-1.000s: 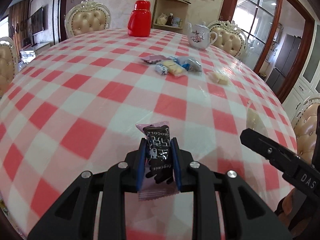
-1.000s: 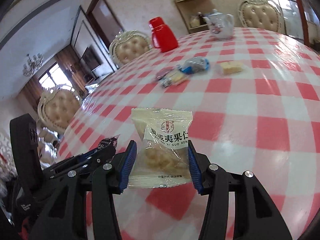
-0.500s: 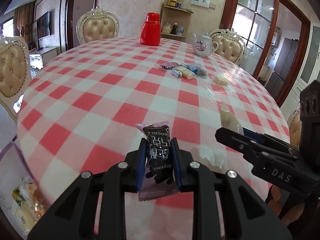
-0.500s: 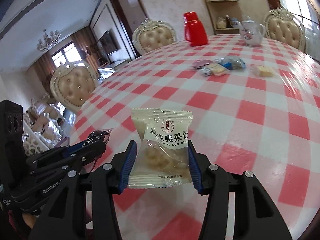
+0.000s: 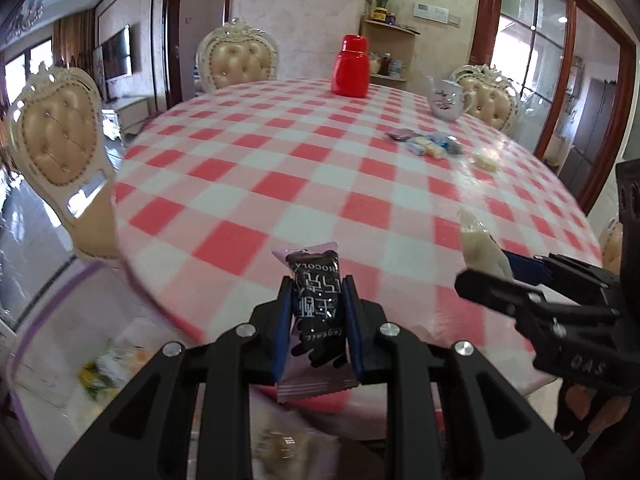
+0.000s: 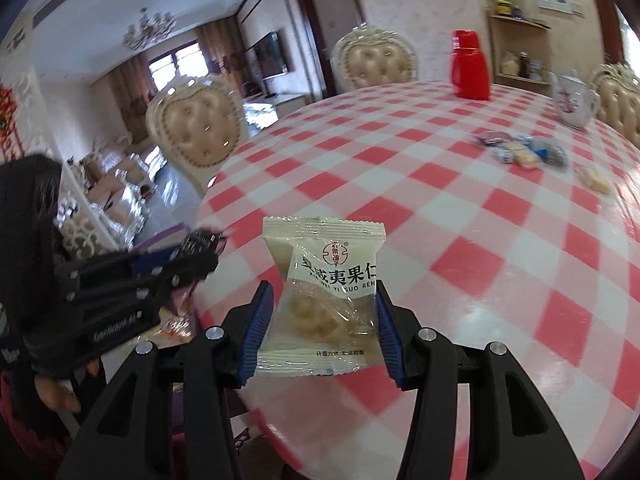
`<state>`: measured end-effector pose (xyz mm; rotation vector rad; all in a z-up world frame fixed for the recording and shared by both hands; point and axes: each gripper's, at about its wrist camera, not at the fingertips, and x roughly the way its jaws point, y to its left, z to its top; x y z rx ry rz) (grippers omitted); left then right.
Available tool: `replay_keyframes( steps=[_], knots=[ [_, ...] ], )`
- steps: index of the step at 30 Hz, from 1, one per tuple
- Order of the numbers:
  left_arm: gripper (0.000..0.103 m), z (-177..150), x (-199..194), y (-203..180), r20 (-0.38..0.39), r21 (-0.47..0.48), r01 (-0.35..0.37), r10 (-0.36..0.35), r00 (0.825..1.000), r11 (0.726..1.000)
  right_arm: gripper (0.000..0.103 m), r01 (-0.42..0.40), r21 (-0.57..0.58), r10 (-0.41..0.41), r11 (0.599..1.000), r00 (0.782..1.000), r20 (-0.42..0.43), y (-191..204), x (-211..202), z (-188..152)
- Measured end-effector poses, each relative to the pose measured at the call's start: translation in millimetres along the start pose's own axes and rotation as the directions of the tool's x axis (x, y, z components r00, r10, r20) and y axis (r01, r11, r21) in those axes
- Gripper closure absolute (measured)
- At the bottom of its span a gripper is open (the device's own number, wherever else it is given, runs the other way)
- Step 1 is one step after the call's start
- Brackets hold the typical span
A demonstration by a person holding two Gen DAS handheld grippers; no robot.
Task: Organize snacks
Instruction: 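Lift both held snacks and carry them toward the clear box, then lower both snacks into the clear box and open both tools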
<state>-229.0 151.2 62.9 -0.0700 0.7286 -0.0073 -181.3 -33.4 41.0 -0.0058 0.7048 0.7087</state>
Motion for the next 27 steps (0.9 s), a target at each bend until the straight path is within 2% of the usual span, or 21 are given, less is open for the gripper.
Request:
replay_keyframes(
  steps=[4, 9, 13, 18, 20, 23, 27],
  knots=[
    [0.079, -3.4, -1.9, 23.0, -0.036, -0.001, 0.001, -0.001, 0.999, 1.0, 0.054, -0.028, -0.052, 0.026, 0.998, 0.999, -0.03, 24.7, 9.6, -4.0],
    [0.079, -13.0, -8.3, 48.4, -0.053, 0.047, -0.073, 0.076, 0.996, 0.996, 0.054, -0.065, -0.127, 0.057, 0.99, 0.996, -0.068, 58.2, 21.1, -6.8],
    [0.079, -30.4, -12.5, 75.4, -0.084, 0.042, -0.114, 0.117, 0.99, 0.993, 0.054, -0.102, -0.193, 0.084, 0.976, 0.992, -0.098, 88.9, 31.1, -8.6],
    [0.079, -50.8, -14.7, 117.7, -0.112, -0.049, -0.16, 0.154, 0.982, 0.986, 0.054, -0.156, -0.287, 0.117, 0.945, 0.982, -0.148, 129.9, 45.5, -17.0],
    [0.079, -54.1, -11.8, 134.2, -0.126, -0.065, -0.203, 0.193, 0.973, 0.977, 0.054, -0.181, -0.319, 0.133, 0.93, 0.977, -0.166, 144.5, 49.6, -22.2],
    [0.078, -54.1, -10.2, 146.3, -0.134, -0.063, -0.23, 0.22, 0.966, 0.971, 0.054, -0.217, -0.36, 0.152, 0.907, 0.968, -0.201, 163.8, 57.5, -29.7],
    [0.078, -56.7, -8.0, 154.9, -0.14, -0.028, -0.292, 0.285, 0.948, 0.956, 0.054, -0.275, -0.417, 0.184, 0.866, 0.952, -0.246, 188.4, 64.8, -41.9]
  ],
)
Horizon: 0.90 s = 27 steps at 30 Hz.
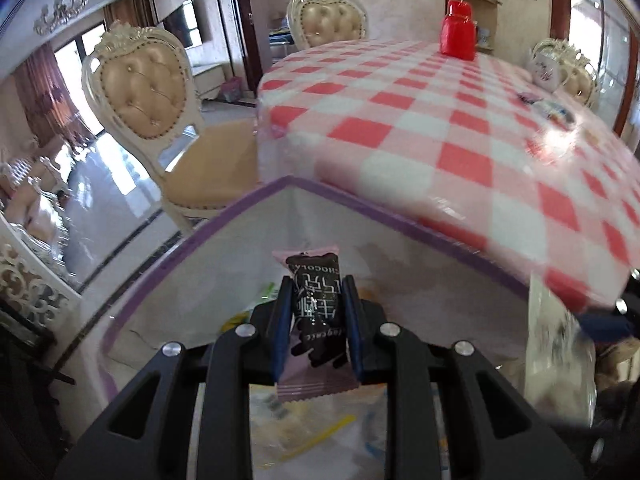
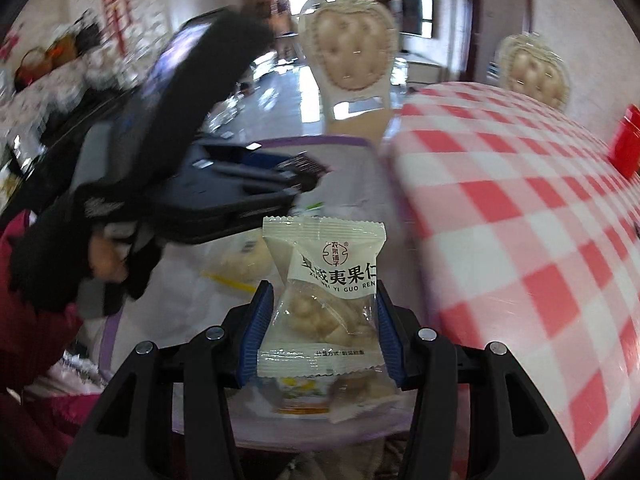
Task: Organize snacks
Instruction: 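Lower both snacks into the clear box and open both tools, then move both open tools back over the remaining snacks on the table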
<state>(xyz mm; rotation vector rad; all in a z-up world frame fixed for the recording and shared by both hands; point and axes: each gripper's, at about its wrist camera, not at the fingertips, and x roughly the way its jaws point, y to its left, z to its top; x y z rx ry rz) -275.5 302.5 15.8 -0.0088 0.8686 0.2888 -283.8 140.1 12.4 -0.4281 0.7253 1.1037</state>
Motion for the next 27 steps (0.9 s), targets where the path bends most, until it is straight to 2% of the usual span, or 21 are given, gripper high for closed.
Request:
replay_keyframes(
  steps=[4, 11, 12, 14, 15, 16, 18, 21, 27],
  knots=[
    [0.078, 0.1, 5.7, 11.1, -0.029, 0.0, -0.026, 0.026, 0.999, 1.0, 0.054, -0.043, -0.057, 0.042, 0.997, 0.999, -0.018, 19.1, 9.0, -0.9],
    [0.077, 0.1, 6.8, 22.4, -0.054, 0.037, -0.107, 0.109, 0.993, 0.994, 0.053, -0.112, -0.119, 0.113, 0.986, 0.994, 0.001, 39.1, 9.2, -3.2],
    [0.073, 0.3, 6.7, 23.0, -0.057, 0.042, -0.113, 0.115, 0.992, 0.993, 0.052, -0.119, -0.12, 0.121, 0.986, 0.993, 0.007, 38.5, 6.8, -3.2],
    [0.049, 2.3, 5.1, 25.6, -0.05, 0.039, -0.134, 0.136, 0.989, 0.99, 0.046, -0.131, -0.105, 0.134, 0.986, 0.991, 0.022, 34.2, 3.2, -1.7],
    [0.026, 3.0, 3.8, 26.1, -0.043, 0.038, -0.15, 0.152, 0.987, 0.988, 0.036, -0.133, -0.093, 0.137, 0.987, 0.99, 0.032, 33.1, 0.1, -2.3],
    [0.018, 4.1, 2.6, 25.5, -0.035, 0.045, -0.176, 0.177, 0.983, 0.983, 0.03, -0.135, -0.08, 0.138, 0.988, 0.989, 0.043, 31.1, -2.6, -2.2],
    [0.017, 5.7, 0.9, 24.0, -0.022, 0.061, -0.217, 0.219, 0.976, 0.974, 0.03, -0.126, -0.052, 0.13, 0.991, 0.989, 0.067, 22.1, -9.8, -1.5],
    [0.009, 6.9, 2.5, 21.4, -0.023, 0.064, -0.216, 0.218, 0.976, 0.974, 0.028, -0.1, 0.002, 0.1, 0.995, 0.99, 0.095, 3.6, -18.1, -2.4],
    [0.008, 9.6, 5.0, 8.7, -0.028, 0.087, -0.231, 0.234, 0.972, 0.969, 0.021, -0.066, 0.152, 0.045, 0.986, 0.99, 0.132, -46.7, -33.9, -13.1]
  ],
)
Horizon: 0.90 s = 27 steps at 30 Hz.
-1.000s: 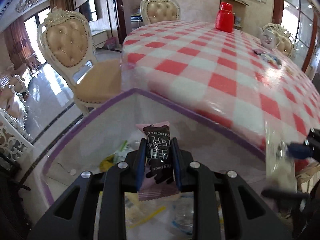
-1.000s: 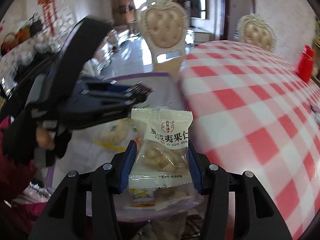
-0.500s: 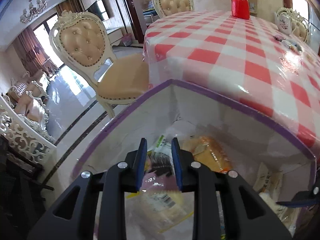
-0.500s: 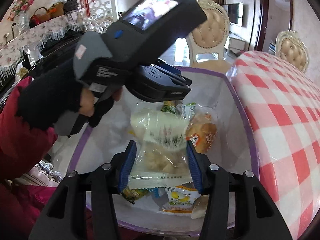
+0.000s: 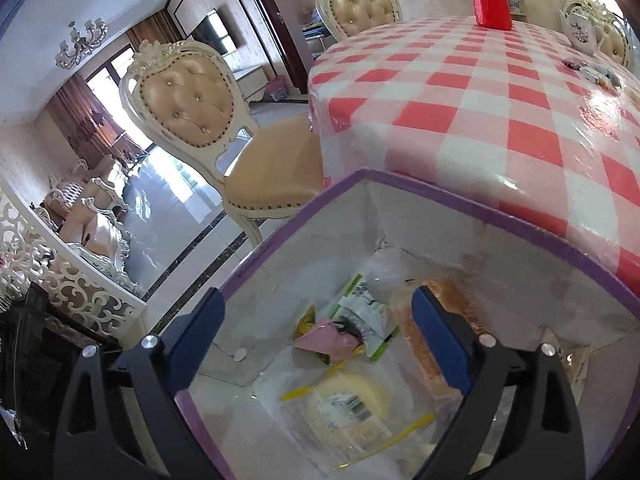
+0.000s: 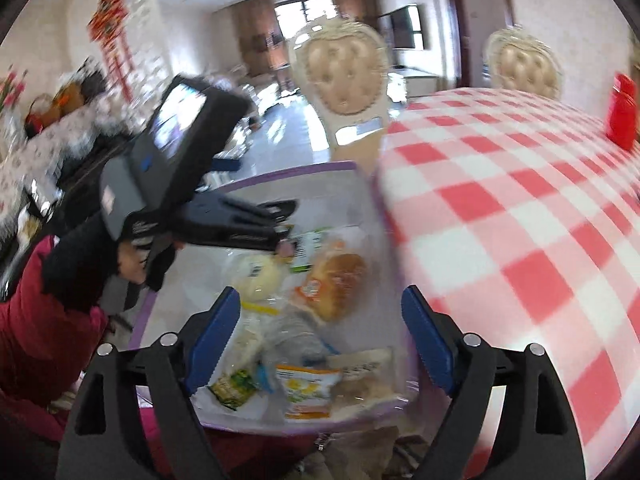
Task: Organize snacks
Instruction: 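Move both open tools back over the remaining snacks on the table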
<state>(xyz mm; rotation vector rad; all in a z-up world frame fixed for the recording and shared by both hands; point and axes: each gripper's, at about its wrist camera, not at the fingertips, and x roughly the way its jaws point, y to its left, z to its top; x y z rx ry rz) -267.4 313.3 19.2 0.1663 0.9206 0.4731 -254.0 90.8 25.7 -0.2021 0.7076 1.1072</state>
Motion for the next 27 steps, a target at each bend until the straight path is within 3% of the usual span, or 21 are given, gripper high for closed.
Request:
replay_keyframes(
  steps=[6, 8, 12, 15, 16, 20, 23, 27],
  knots=[
    [0.005, 19.9, -17.0, -31.3, 0.029, 0.024, 0.017, -0.017, 0.999, 1.0, 0.016, 0.08, 0.165, -0.095, 0.983, 0.992, 0.08, -56.4, -31.3, -11.4],
    [0.003, 34.6, -26.2, -48.9, 0.052, 0.011, 0.095, -0.096, 0.994, 0.995, 0.016, 0.114, 0.205, -0.135, 0.972, 0.987, 0.087, -75.2, -42.6, -17.8],
    [0.002, 71.1, -38.4, -93.8, 0.07, -0.029, 0.323, -0.32, 0.945, 0.946, 0.016, 0.146, 0.304, -0.189, 0.941, 0.975, 0.117, -111.4, -71.3, -34.3],
    [0.002, 103.8, -41.7, -139.4, 0.081, -0.044, 0.453, -0.449, 0.89, 0.89, 0.016, 0.194, 0.36, -0.257, 0.913, 0.957, 0.133, -141.6, -99.3, -46.8],
    [0.002, 114.3, -40.4, -156.9, 0.087, -0.049, 0.483, -0.478, 0.874, 0.874, 0.016, 0.222, 0.375, -0.291, 0.9, 0.947, 0.136, -152.4, -108.9, -50.6],
    [0.002, 153.6, -25.7, -232.4, 0.09, -0.072, 0.544, -0.537, 0.839, 0.836, 0.016, 0.308, 0.477, -0.415, 0.823, 0.899, 0.137, -210.9, -151.8, -66.1],
    [0.002, 180.4, -16.2, -286.7, 0.092, -0.038, 0.555, -0.55, 0.83, 0.831, 0.016, 0.374, 0.527, -0.495, 0.764, 0.862, 0.106, -253.4, -172.8, -70.8],
    [0.002, 216.5, -2.3, -340.4, 0.122, -0.03, 0.542, -0.535, 0.836, 0.84, 0.016, 0.456, 0.608, -0.588, 0.649, 0.809, 0.021, -330.3, -194.3, -74.4]
  ],
)
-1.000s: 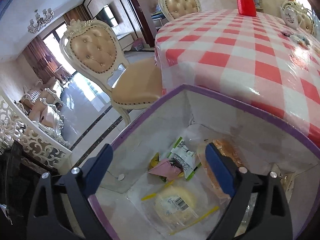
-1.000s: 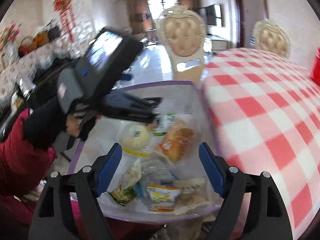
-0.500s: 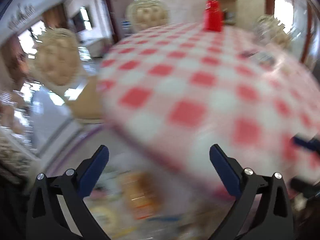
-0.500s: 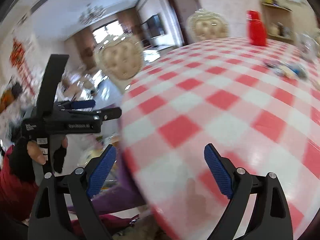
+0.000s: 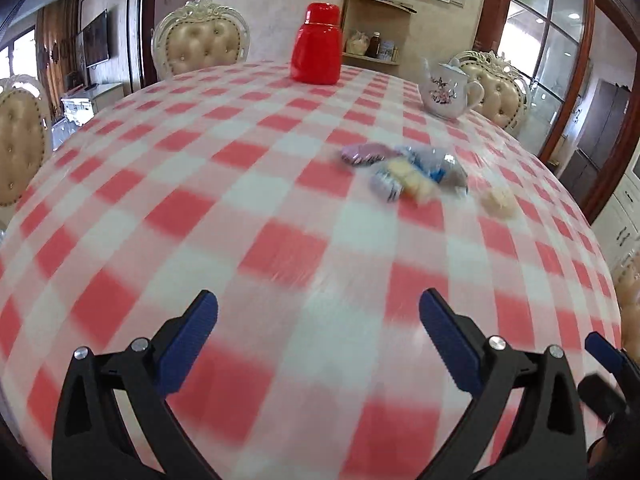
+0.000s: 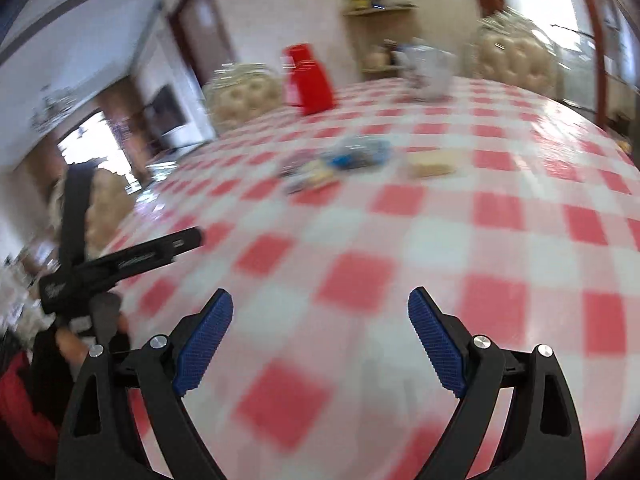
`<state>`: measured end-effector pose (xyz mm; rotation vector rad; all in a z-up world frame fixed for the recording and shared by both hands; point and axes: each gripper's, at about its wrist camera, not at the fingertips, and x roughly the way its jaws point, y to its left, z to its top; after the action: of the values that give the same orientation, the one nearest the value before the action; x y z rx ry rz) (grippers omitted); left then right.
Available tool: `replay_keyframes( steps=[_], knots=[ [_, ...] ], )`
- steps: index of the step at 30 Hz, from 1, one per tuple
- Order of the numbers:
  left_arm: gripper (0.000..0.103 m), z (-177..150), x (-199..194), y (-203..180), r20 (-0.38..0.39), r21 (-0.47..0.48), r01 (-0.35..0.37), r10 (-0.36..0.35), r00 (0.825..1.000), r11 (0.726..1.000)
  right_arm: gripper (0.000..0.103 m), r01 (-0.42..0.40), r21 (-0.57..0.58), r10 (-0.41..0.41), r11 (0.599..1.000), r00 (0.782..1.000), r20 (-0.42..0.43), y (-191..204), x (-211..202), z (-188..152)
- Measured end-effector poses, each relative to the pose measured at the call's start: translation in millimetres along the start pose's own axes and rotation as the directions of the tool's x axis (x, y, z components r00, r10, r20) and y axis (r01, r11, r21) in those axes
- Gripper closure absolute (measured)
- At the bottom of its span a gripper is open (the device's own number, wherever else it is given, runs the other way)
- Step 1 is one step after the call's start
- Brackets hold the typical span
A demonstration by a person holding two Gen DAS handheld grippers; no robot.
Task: Organize snacks
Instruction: 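Move both open tools back over the remaining snacks on the table, then grasp the yellow cake bag with the right tool while the left tool grasps the small blue-white candy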
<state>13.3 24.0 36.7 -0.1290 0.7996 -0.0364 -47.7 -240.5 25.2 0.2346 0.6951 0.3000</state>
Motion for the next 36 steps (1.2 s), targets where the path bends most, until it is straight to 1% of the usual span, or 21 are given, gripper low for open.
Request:
replay_keyframes(
  steps=[2, 8, 10, 12, 13, 14, 16, 17, 19, 20, 22, 23, 25, 28, 29, 30, 31, 32, 33, 34, 36],
  knots=[
    [0.002, 15.2, 20.0, -7.3, 0.002, -0.048, 0.012, -0.012, 1.0, 0.999, 0.016, 0.075, 0.029, -0.075, 0.997, 0.997, -0.008, -27.0, 19.0, 21.4],
    [0.002, 35.3, 56.0, -11.9, 0.035, -0.202, 0.036, -0.03, 0.999, 0.979, 0.016, 0.169, 0.14, -0.162, 0.976, 0.985, -0.061, -86.5, 83.7, 74.2],
    [0.002, 37.3, 56.2, -7.6, 0.065, -0.238, 0.073, -0.059, 0.996, 0.969, 0.016, 0.163, 0.141, -0.154, 0.977, 0.985, -0.072, -90.3, 101.1, 86.7],
    [0.002, 37.5, 55.0, -6.8, 0.079, -0.231, 0.095, -0.079, 0.994, 0.968, 0.016, 0.149, 0.109, -0.142, 0.983, 0.988, -0.064, -92.0, 116.3, 101.5],
    [0.002, 37.1, 53.8, -6.3, 0.091, -0.218, 0.133, -0.116, 0.989, 0.967, 0.016, 0.14, 0.077, -0.136, 0.987, 0.989, -0.052, -93.2, 123.5, 111.3],
    [0.002, 36.8, 52.3, -5.2, 0.102, -0.218, 0.146, -0.126, 0.987, 0.965, 0.016, 0.134, 0.061, -0.132, 0.989, 0.99, -0.043, -95.9, 129.4, 120.2],
    [0.002, 37.2, 50.7, -4.2, 0.123, -0.231, 0.143, -0.117, 0.986, 0.962, 0.016, 0.085, 0.069, -0.082, 0.994, 0.996, -0.047, -104.5, 144.5, 137.5],
    [0.002, 37.9, 51.1, -4.0, 0.124, -0.232, 0.147, -0.121, 0.985, 0.962, 0.016, 0.015, 0.093, -0.009, 0.996, 0.998, -0.069, -112.0, 158.0, 148.1],
    [0.002, 38.9, 51.3, -1.9, 0.128, -0.242, 0.152, -0.124, 0.984, 0.958, 0.016, -0.078, 0.123, 0.091, 0.989, 0.99, -0.11, -116.3, 175.6, 160.2],
    [0.002, 38.8, 50.2, -0.5, 0.134, -0.247, 0.155, -0.125, 0.983, 0.956, 0.016, -0.112, 0.109, 0.126, 0.988, 0.983, -0.132, -116.9, 184.8, 165.7],
    [0.002, 39.5, 50.8, 1.8, 0.137, -0.255, 0.162, -0.13, 0.982, 0.953, 0.016, -0.126, 0.046, 0.132, 0.991, 0.978, -0.163, -110.2, 190.5, 170.0],
    [0.002, 39.8, 51.4, 2.7, 0.136, -0.259, 0.165, -0.133, 0.982, 0.952, 0.016, -0.133, 0.006, 0.132, 0.991, 0.971, -0.199, -107.8, 193.7, 169.1],
    [0.002, 39.7, 51.3, 3.7, 0.136, -0.264, 0.167, -0.135, 0.982, 0.95, 0.016, -0.147, -0.04, 0.134, 0.988, 0.964, -0.228, -104.2, 186.8, 164.9],
    [0.002, 40.1, 51.9, 2.6, 0.131, -0.26, 0.166, -0.135, 0.982, 0.951, 0.016, -0.246, -0.083, 0.209, 0.966, 0.927, -0.312, -96.4, 164.1, 146.5],
    [0.002, 40.1, 51.7, 2.7, 0.131, -0.261, 0.165, -0.134, 0.982, 0.951, 0.016, -0.274, -0.116, 0.223, 0.955, 0.916, -0.332, -89.3, 151.8, 137.0],
    [0.002, 40.1, 51.9, 2.8, 0.131, -0.263, 0.165, -0.134, 0.982, 0.951, 0.016, -0.301, -0.187, 0.226, 0.935, 0.913, -0.34, -79.2, 137.9, 127.1],
    [0.002, 40.5, 52.8, 3.5, 0.127, -0.269, 0.164, -0.134, 0.983, 0.949, 0.016, -0.295, -0.244, 0.21, 0.924, 0.924, -0.321, -71.9, 127.2, 121.6],
    [0.002, 40.8, 53.4, 4.2, 0.124, -0.274, 0.164, -0.134, 0.983, 0.948, 0.016, -0.269, -0.289, 0.186, 0.919, 0.941, -0.283, -67.1, 118.6, 119.8],
    [0.002, 41.0, 53.7, 4.6, 0.123, -0.279, 0.164, -0.134, 0.983, 0.946, 0.016, -0.233, -0.302, 0.163, 0.924, 0.957, -0.24, -64.3, 113.5, 121.5],
    [0.002, 40.6, 53.1, 5.5, 0.124, -0.281, 0.165, -0.135, 0.983, 0.945, 0.016, -0.209, -0.295, 0.145, 0.932, 0.964, -0.225, -63.1, 114.6, 123.7],
    [0.002, 40.3, 52.1, 5.8, 0.129, -0.281, 0.168, -0.136, 0.982, 0.945, 0.016, -0.129, -0.285, 0.06, 0.95, 0.969, -0.239, -60.9, 131.1, 127.2]
  ],
)
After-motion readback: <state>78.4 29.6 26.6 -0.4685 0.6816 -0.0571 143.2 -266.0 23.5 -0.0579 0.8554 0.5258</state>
